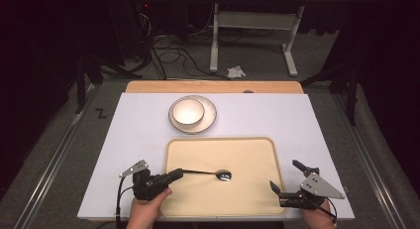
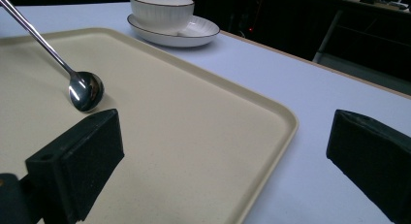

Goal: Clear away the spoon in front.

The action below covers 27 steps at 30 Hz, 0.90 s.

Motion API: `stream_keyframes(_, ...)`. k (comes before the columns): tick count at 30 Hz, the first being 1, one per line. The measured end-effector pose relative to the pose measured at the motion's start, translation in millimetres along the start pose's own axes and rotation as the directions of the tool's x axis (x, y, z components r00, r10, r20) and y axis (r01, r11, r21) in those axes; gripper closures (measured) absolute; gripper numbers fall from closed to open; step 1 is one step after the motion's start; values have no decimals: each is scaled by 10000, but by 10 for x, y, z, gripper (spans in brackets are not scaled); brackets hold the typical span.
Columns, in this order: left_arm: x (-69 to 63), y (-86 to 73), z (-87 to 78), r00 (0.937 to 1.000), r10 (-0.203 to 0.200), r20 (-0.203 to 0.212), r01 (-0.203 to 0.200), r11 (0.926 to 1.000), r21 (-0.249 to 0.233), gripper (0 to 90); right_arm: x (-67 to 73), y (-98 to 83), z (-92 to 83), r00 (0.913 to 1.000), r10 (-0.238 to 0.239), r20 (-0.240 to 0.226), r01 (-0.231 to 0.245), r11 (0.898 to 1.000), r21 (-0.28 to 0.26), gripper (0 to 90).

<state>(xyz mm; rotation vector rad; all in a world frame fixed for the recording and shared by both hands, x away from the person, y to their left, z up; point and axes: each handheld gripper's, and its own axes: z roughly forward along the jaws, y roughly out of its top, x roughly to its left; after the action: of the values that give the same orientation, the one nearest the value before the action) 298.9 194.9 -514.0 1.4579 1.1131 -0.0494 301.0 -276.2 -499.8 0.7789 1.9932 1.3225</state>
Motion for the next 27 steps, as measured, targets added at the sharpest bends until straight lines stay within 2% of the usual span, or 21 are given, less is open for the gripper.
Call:
stream_keyframes(6,38,-14,-2,9994,-100,-317,106,9998,181,862,12,0,16,10000,45,-77,-43,9998,174,4)
stream_keyframes(8,37,-10,-8,9985,32,-545,-15,9995,305,857,16,0,26,9999,-144,-80,145,9998,160,4)
stream_keyframes(14,36,-6,-8,9971,121,-756,-93,9992,378,822,17,-2,17,9999,-93,-82,94,9998,180,4)
stream_keyframes(16,32,-6,-7,9950,250,-966,-204,9986,488,807,15,-5,17,9999,-82,-65,84,9998,171,4)
stream_keyframes(20,31,-7,-5,9935,360,-1081,-300,9979,567,767,13,-7,19,9999,-95,-91,97,9998,176,4)
stream_keyframes(27,1,9,-14,9846,795,-1559,-699,9954,659,688,12,-11,18,9999,-79,-105,82,9997,240,4)
